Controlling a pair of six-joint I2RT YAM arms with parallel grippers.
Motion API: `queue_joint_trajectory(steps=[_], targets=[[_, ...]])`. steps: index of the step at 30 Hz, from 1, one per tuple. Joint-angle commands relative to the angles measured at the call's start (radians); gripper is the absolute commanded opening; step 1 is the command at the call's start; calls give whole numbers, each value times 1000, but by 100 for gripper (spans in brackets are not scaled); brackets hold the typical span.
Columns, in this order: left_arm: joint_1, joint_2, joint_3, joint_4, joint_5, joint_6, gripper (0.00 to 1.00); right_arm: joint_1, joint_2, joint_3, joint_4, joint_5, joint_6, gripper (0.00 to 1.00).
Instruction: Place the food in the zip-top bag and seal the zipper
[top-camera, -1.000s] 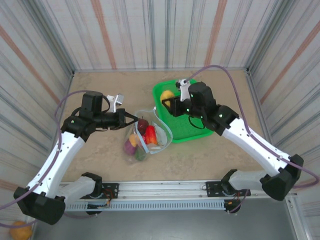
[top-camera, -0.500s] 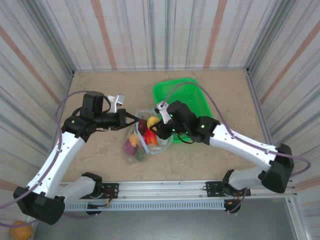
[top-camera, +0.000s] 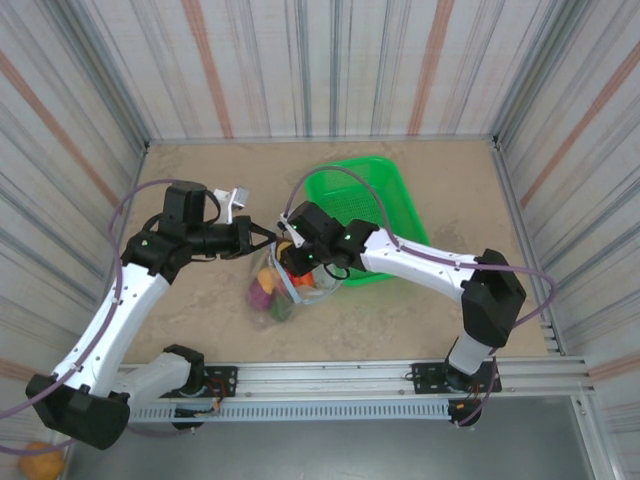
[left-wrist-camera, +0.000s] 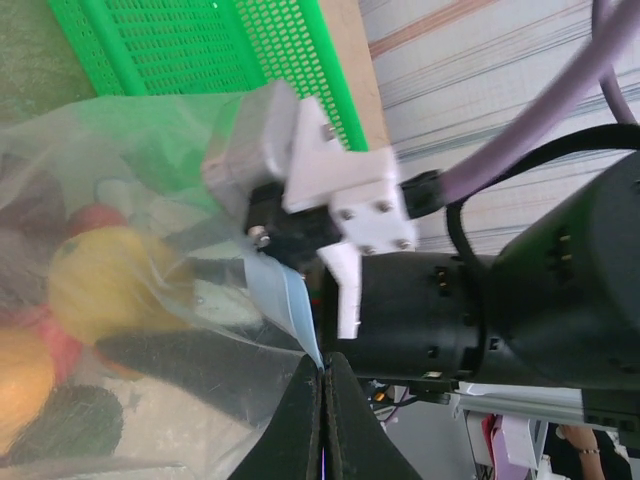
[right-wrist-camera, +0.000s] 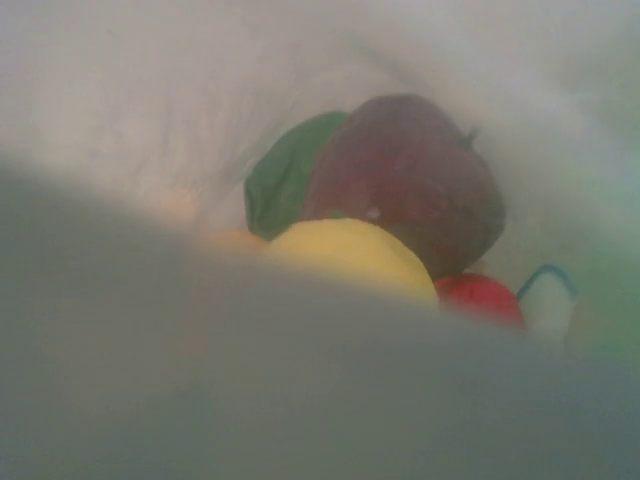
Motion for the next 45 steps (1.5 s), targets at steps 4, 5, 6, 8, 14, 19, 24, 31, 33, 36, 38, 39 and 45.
queue_joint_trajectory(steps=[4, 5, 6, 8, 14, 19, 24, 31, 33, 36, 38, 39, 45], targets=[[-9, -14, 29, -1, -2, 15, 0, 7, -12, 24, -40, 33, 12, 71], [-7, -14, 29, 0, -2, 15, 0, 6, -26, 24, -45, 35, 11, 71], [-7, -16, 27, -2, -3, 17, 0, 7, -40, 25, -48, 35, 10, 71], [-5, -20, 23, -5, -8, 21, 0, 5, -79, 27, -55, 36, 5, 68], [4, -37, 8, -13, -10, 23, 0, -4, -201, 19, -78, -10, -3, 57], [4, -41, 4, -20, -6, 31, 0, -17, -322, -43, -50, 5, -24, 58], [4, -40, 6, -20, 11, 27, 0, -90, -388, -90, -66, 35, -11, 51], [5, -44, 14, -34, 3, 33, 0, -143, -429, -159, -88, 171, -42, 54], [7, -61, 10, -29, -15, 26, 0, -164, -429, -146, -123, 181, -9, 52], [25, -102, -7, -10, -37, 3, 0, -213, -429, -128, -194, 173, 49, 49], [29, -132, -15, -7, -68, -5, 0, -235, -449, -149, -205, 196, 71, 47], [31, -144, -16, -9, -83, -7, 0, -254, -463, -162, -211, 197, 89, 44], [37, -166, -7, -58, -159, -8, 0, -313, -517, -212, -250, 47, 101, 37]])
